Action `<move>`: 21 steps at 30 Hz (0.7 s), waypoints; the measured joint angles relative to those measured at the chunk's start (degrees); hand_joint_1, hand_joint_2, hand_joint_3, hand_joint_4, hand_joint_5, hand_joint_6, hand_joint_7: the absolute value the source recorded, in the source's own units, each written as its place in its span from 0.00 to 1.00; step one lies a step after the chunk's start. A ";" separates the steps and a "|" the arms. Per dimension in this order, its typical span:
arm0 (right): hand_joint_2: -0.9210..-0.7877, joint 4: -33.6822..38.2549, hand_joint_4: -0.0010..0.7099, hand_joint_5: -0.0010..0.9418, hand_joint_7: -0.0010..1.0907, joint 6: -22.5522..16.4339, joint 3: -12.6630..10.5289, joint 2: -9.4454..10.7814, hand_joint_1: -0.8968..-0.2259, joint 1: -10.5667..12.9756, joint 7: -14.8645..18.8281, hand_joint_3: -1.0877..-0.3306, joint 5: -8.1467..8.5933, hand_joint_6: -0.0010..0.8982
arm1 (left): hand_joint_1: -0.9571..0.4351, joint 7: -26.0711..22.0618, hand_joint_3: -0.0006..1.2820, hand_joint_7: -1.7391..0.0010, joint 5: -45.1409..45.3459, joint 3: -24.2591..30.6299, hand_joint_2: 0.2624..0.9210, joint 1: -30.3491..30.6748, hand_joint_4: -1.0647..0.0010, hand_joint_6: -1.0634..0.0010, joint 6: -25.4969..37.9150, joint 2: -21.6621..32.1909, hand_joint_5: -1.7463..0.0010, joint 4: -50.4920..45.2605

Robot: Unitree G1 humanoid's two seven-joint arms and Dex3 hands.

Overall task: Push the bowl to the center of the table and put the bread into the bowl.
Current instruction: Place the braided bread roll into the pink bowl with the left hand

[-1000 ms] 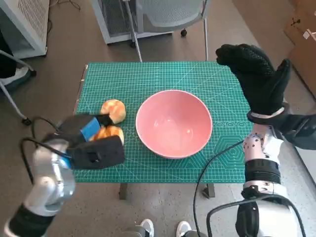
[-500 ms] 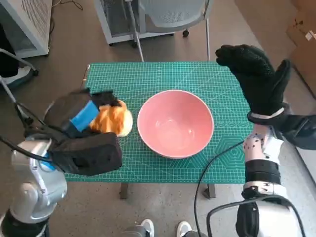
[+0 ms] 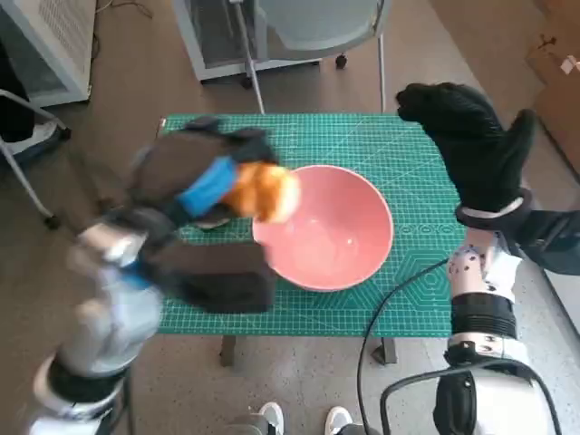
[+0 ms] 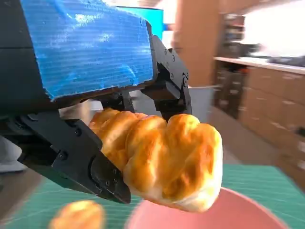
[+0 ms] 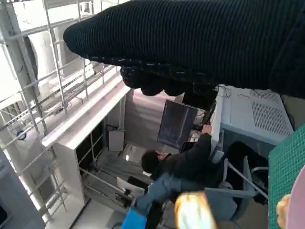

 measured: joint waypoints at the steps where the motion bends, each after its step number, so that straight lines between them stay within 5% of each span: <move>1: 0.00 -0.45 0.39 0.00 0.00 0.07 0.01 -0.01 0.41 0.18 -0.01 0.51 0.00 0.40 | 0.69 0.50 0.01 0.42 -0.02 -0.73 0.97 -0.88 0.25 0.32 -0.94 -0.76 0.37 1.97; 21: 0.00 -5.48 0.38 0.00 0.00 1.00 -0.08 -0.61 0.39 3.10 -1.43 0.51 0.07 0.41 | 0.69 -0.54 0.07 0.36 2.40 -10.65 1.00 -12.83 0.34 0.45 -5.50 -8.58 0.28 26.13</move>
